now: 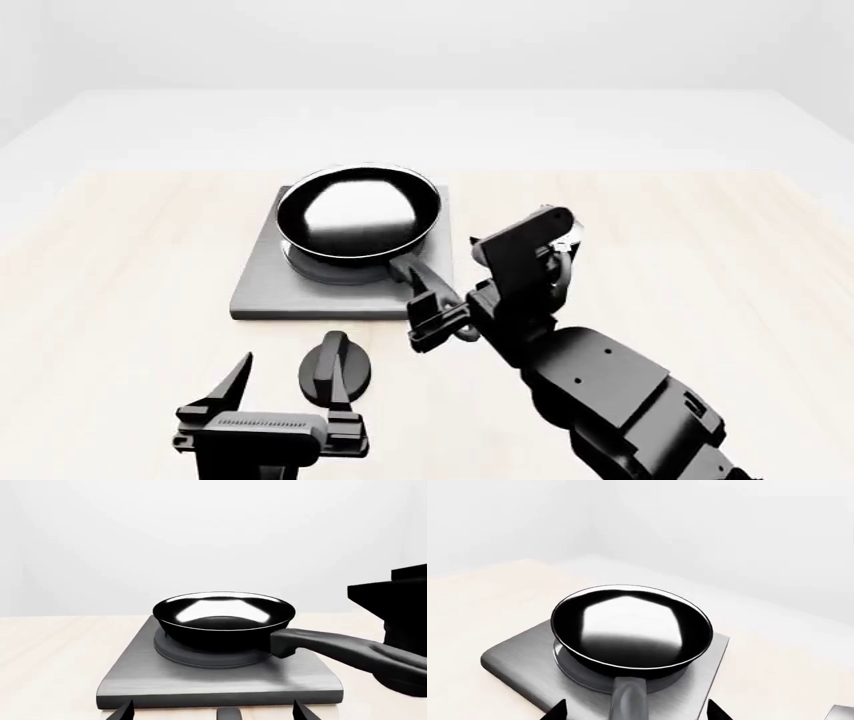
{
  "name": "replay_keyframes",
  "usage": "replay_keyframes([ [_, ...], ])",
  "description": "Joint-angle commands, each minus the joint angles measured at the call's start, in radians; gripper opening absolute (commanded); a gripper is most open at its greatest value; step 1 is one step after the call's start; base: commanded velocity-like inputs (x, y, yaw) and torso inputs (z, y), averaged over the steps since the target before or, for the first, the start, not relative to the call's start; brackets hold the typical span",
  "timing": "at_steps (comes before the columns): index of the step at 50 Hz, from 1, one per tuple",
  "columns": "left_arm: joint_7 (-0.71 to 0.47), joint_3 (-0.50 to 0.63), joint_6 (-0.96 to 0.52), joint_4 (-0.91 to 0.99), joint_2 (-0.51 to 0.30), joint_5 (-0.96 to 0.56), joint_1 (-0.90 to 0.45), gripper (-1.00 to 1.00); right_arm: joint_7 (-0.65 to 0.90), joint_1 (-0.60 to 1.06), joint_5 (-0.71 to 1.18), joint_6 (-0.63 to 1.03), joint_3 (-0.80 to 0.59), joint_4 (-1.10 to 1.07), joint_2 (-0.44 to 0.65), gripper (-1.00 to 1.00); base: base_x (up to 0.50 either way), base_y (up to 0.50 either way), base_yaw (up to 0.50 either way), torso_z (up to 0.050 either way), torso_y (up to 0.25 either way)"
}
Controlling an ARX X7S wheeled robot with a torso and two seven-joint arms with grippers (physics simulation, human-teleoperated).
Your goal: Put the frying pan on the stove.
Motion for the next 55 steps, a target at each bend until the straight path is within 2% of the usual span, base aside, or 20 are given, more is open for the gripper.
replay_keyframes([
  [1, -0.004, 0.001, 0.0, 0.0, -0.002, -0.001, 0.0, 1.0, 0.02, -0.04, 0.031, -0.021, 0.033, -0.11, 0.046, 1.0, 0.0, 0.0, 0.0, 0.0, 0.0],
  [15, -0.023, -0.004, -0.069, 0.072, -0.026, 0.002, -0.037, 1.0, 0.198, -0.165, -0.075, -0.207, 0.123, -0.2, 0.057, 1.0, 0.0, 0.0, 0.0, 0.0, 0.0],
  [17, -0.017, -0.002, -0.081, 0.06, -0.023, -0.002, -0.054, 1.0, 0.245, -0.207, -0.135, -0.256, 0.13, -0.235, 0.073, 1.0, 0.0, 0.0, 0.0, 0.0, 0.0],
  [29, -0.029, -0.01, -0.118, 0.13, -0.046, -0.012, -0.058, 1.0, 0.373, -0.337, -0.184, -0.329, 0.192, -0.382, 0.136, 1.0, 0.0, 0.0, 0.0, 0.0, 0.0],
  [31, -0.041, 0.001, -0.134, 0.139, -0.053, 0.026, -0.068, 1.0, 0.398, -0.365, -0.208, -0.35, 0.2, -0.406, 0.146, 1.0, 0.0, 0.0, 0.0, 0.0, 0.0],
  [34, -0.022, -0.005, -0.118, 0.159, -0.057, -0.008, -0.064, 1.0, 0.408, -0.396, -0.161, -0.373, 0.231, -0.437, 0.156, 1.0, 0.0, 0.0, 0.0, 0.0, 0.0],
  [55, -0.033, -0.002, -0.146, 0.295, -0.088, -0.016, -0.051, 1.0, 0.506, -0.546, -0.171, -0.41, 0.301, -0.675, 0.274, 1.0, 0.0, 0.0, 0.0, 0.0, 0.0],
])
